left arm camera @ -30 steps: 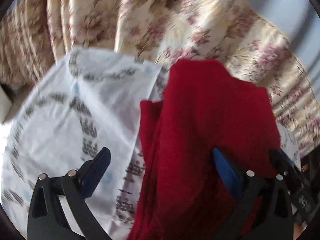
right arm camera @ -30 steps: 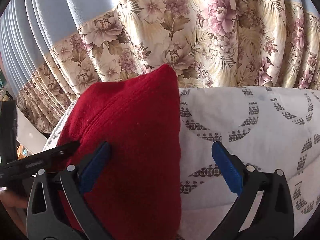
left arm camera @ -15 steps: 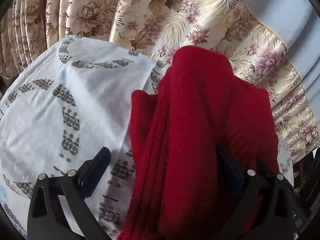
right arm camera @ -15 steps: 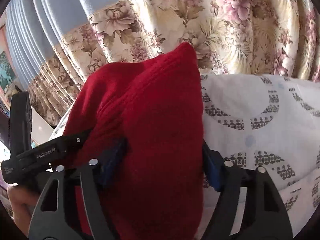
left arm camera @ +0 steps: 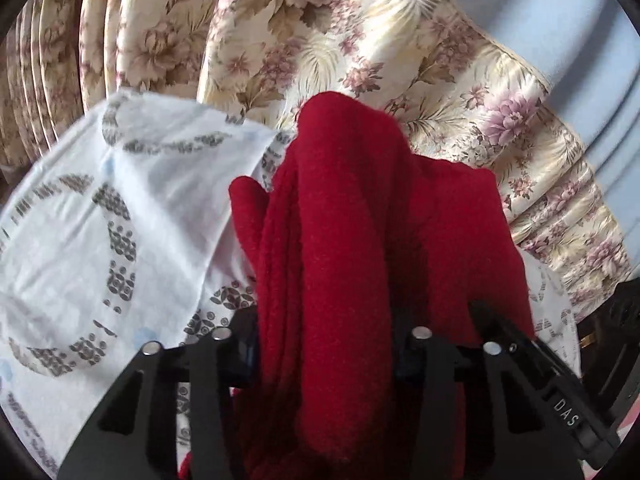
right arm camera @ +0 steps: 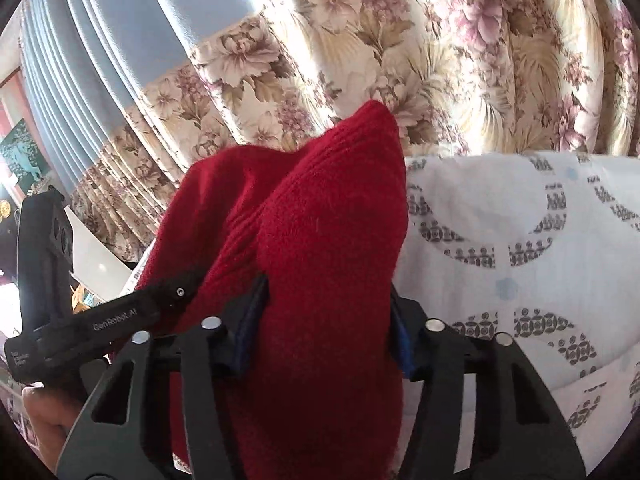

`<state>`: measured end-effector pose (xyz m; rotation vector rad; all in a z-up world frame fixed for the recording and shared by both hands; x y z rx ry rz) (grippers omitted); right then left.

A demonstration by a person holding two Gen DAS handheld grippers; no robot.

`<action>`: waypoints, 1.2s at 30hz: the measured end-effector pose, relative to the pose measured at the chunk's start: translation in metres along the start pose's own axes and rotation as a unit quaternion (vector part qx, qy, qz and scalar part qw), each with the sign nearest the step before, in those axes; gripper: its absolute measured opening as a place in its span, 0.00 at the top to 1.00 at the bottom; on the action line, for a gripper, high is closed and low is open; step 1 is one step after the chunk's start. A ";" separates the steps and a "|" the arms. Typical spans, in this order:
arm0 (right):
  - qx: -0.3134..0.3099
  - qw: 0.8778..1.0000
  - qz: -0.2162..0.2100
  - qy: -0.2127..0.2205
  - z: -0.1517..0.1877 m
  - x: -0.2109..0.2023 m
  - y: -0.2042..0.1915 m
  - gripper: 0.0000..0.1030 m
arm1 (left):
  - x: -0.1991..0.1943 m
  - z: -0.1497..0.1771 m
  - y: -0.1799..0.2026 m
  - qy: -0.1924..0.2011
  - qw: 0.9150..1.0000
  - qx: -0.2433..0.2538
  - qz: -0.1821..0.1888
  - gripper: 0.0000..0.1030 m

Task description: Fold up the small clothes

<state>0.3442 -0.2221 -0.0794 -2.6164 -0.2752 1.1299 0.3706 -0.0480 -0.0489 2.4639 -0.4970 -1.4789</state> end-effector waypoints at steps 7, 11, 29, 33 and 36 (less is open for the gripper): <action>-0.002 1.000 0.004 0.025 -0.015 -0.063 0.021 0.52 | -0.022 0.008 0.074 0.021 0.999 0.047 0.016 0.60; -0.023 0.998 0.048 0.032 -0.017 -0.132 0.065 0.52 | -0.017 0.024 0.144 0.006 0.996 0.059 0.067 0.60; 0.017 0.972 0.235 0.024 0.069 -0.174 0.218 0.06 | 0.038 0.080 0.235 0.045 0.981 0.183 -0.054 0.01; 0.036 0.970 0.232 0.056 0.084 -0.216 0.165 0.03 | -0.033 0.095 0.200 0.110 0.975 0.180 -0.074 0.01; 0.002 0.956 0.260 0.134 0.103 -0.250 0.104 0.03 | -0.091 0.116 0.159 0.175 0.968 0.152 -0.098 0.01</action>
Point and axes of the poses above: each gripper's, at about its wrist camera, not at the fingertips, and x roughly the way its jaws point, y to its right, z to its underside, the point moved 5 cm from there along x, roughly the way its jaws point, and after that the axes turned 8 degrees about -y, right-handed, at the moved point
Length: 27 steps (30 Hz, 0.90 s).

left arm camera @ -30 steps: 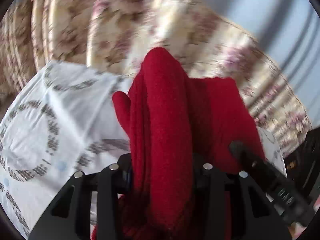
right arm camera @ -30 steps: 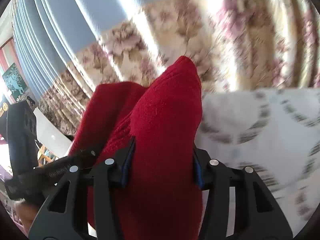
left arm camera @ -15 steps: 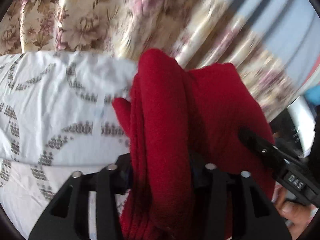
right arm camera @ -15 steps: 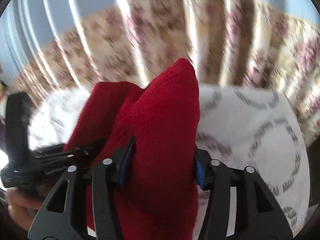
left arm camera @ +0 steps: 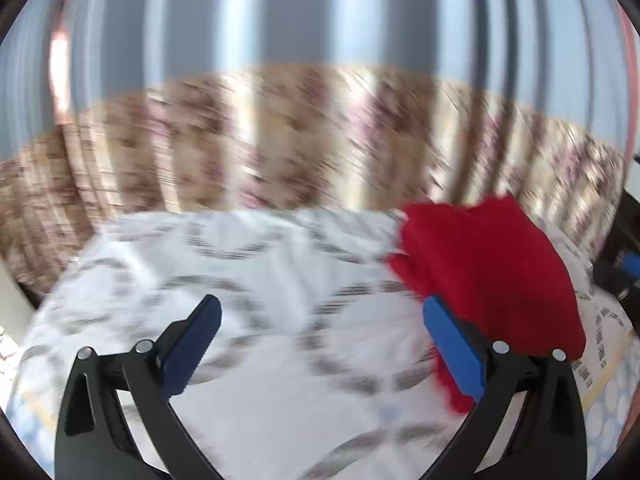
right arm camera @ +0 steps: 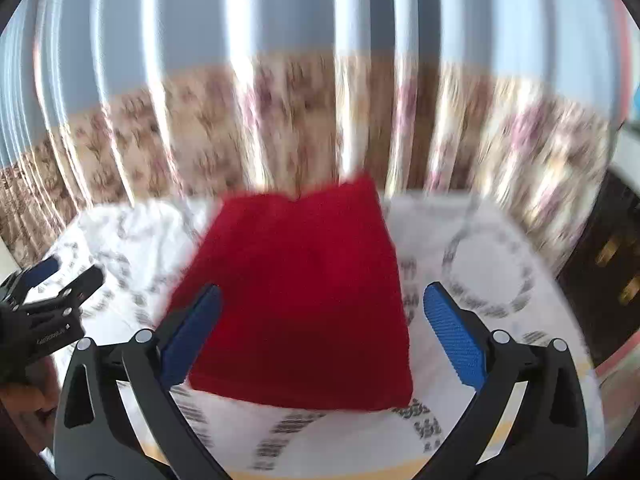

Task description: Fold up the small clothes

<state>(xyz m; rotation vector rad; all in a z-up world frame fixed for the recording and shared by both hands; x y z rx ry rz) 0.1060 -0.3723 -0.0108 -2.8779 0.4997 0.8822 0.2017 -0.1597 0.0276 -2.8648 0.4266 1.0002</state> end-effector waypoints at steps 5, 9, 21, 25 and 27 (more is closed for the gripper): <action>0.057 0.998 -0.003 0.039 0.039 -0.076 -0.043 0.03 | -0.061 0.030 -0.054 0.016 0.999 -0.034 0.003 0.01; 0.056 0.995 -0.038 0.075 0.055 -0.110 -0.063 0.03 | -0.082 0.048 -0.067 0.032 0.999 -0.025 -0.029 0.01; 0.023 0.999 0.023 0.031 0.077 -0.057 -0.074 0.03 | -0.091 0.072 -0.063 0.078 0.995 -0.034 -0.061 0.01; 0.000 0.999 0.032 0.030 0.082 -0.054 -0.083 0.03 | -0.092 0.069 -0.066 0.085 0.992 -0.036 -0.081 0.01; -0.001 0.999 0.030 0.032 0.082 -0.056 -0.083 0.03 | -0.087 0.069 -0.067 0.081 0.992 -0.035 -0.093 0.01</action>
Point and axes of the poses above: each gripper's, at about its wrist camera, not at the fingertips, and x roughly the way its jaws point, y to its right, z to its underside, the point moved 5 cm from there along x, roughly the way its jaws point, and after that the axes turned 8 degrees about -y, right-handed, at the moved point
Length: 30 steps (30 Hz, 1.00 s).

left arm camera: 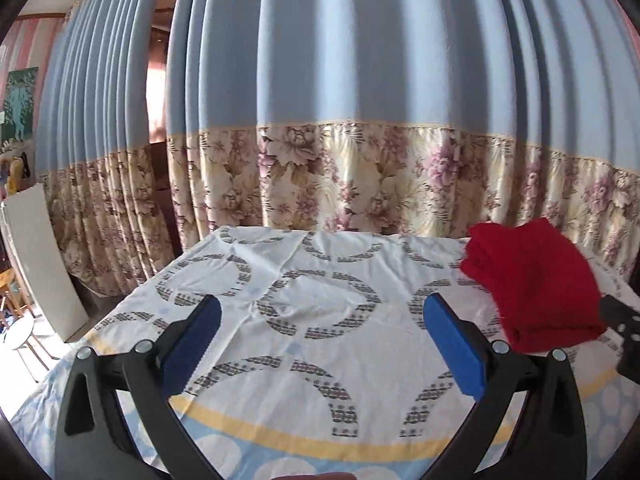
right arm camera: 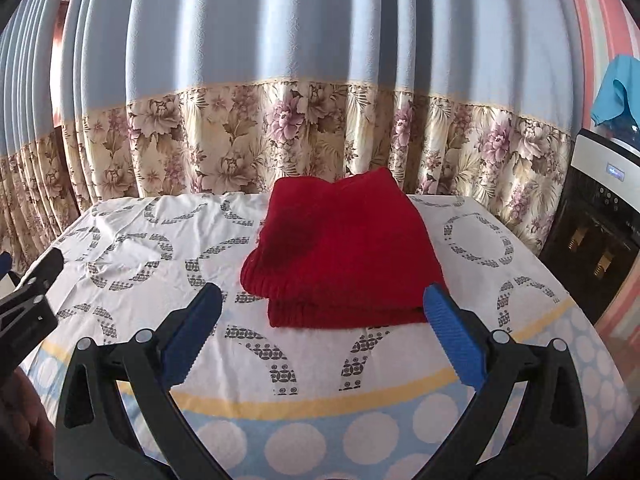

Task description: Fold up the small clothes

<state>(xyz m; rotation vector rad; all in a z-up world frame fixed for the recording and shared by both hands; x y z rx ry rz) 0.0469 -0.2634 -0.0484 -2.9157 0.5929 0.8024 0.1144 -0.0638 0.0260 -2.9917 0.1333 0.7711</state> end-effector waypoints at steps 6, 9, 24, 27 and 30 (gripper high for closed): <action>0.003 1.000 -0.003 0.006 -0.004 -0.004 0.004 0.03 | 0.009 0.008 0.012 -0.015 1.000 0.023 -0.004 0.01; 0.005 1.000 -0.003 0.007 -0.004 -0.005 0.005 0.03 | 0.007 0.010 0.015 -0.009 1.000 0.027 0.003 0.01; 0.010 1.000 0.003 0.000 -0.002 0.003 0.009 0.03 | 0.007 0.012 0.024 -0.009 0.999 0.043 0.010 0.01; 0.007 1.000 0.002 -0.003 -0.002 0.004 0.008 0.03 | 0.004 0.011 0.025 -0.002 0.999 0.044 0.012 0.01; 0.009 1.000 0.001 -0.002 -0.002 0.003 0.009 0.03 | 0.002 0.011 0.026 0.002 0.999 0.046 0.012 0.01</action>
Point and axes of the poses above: each gripper's, at about its wrist camera, not at the fingertips, and x roughly the way its jaws point, y to its right, z to its underside, the point moved 5 cm from there along x, roughly the way its jaws point, and after that the axes turned 8 degrees about -y, right-handed, at the moved point
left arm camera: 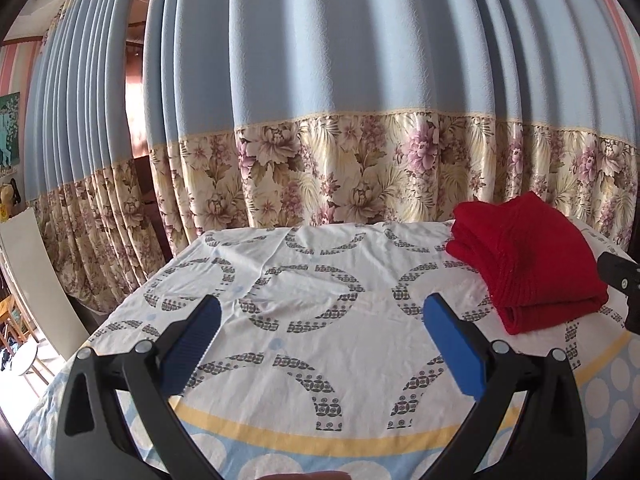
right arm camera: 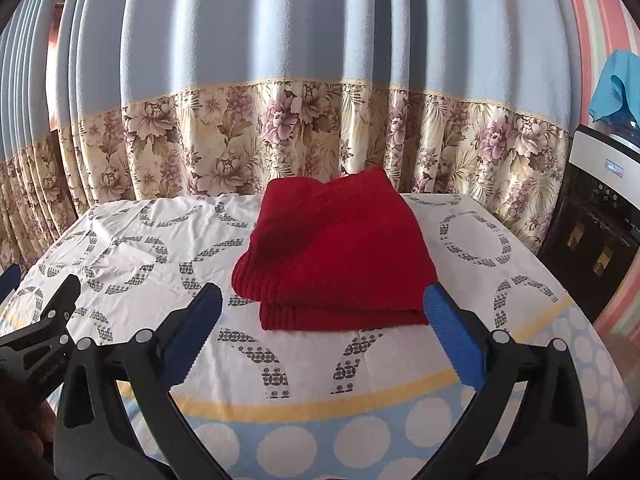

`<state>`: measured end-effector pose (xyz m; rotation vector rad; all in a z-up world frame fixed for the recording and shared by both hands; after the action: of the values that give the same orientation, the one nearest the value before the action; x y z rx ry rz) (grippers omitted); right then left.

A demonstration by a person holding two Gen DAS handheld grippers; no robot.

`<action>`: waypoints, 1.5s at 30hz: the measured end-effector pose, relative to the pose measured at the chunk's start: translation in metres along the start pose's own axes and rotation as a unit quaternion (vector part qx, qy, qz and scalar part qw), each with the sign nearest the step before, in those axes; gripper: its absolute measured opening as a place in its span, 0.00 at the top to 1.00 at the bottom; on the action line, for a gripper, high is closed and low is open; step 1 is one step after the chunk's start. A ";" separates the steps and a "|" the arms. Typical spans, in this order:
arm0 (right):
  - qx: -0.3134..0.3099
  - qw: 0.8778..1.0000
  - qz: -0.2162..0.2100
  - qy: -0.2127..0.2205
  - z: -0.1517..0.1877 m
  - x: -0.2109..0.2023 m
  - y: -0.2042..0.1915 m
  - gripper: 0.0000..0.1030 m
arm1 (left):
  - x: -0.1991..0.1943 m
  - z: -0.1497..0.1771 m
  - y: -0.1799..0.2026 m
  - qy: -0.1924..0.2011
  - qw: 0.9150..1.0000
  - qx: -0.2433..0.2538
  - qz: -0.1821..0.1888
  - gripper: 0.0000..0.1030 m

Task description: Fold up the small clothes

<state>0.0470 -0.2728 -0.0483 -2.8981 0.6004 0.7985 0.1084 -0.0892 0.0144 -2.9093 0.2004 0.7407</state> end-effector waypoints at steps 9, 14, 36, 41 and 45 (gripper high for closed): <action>-0.003 1.000 0.003 -0.001 -0.002 0.001 0.000 0.03 | 0.003 0.000 0.000 -0.005 1.000 -0.005 0.001 0.01; -0.007 1.000 0.009 0.003 -0.002 0.001 -0.001 0.03 | 0.002 0.000 -0.001 -0.004 1.000 -0.008 0.005 0.01; -0.009 1.000 0.007 -0.002 -0.002 0.005 0.001 0.03 | 0.003 0.002 0.002 -0.010 1.000 -0.003 0.003 0.01; -0.010 1.000 0.007 -0.002 -0.001 0.006 0.004 0.03 | 0.000 0.001 0.001 -0.003 1.000 -0.009 0.001 0.01; -0.011 1.000 0.007 -0.002 -0.001 0.007 0.004 0.03 | 0.001 -0.001 0.003 -0.003 1.000 -0.011 -0.001 0.01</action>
<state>0.0508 -0.2793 -0.0511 -2.9154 0.6166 0.8177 0.1089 -0.0919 0.0147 -2.9275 0.1895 0.7549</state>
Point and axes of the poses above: each gripper's, at about its wrist camera, not at the fingertips, and x roughly the way its jaws point, y to its right, z to its underside, the point moved 5 cm from there along x, roughly the way its jaws point, and after that the axes turned 8 degrees about -y, right-handed, at the moved point
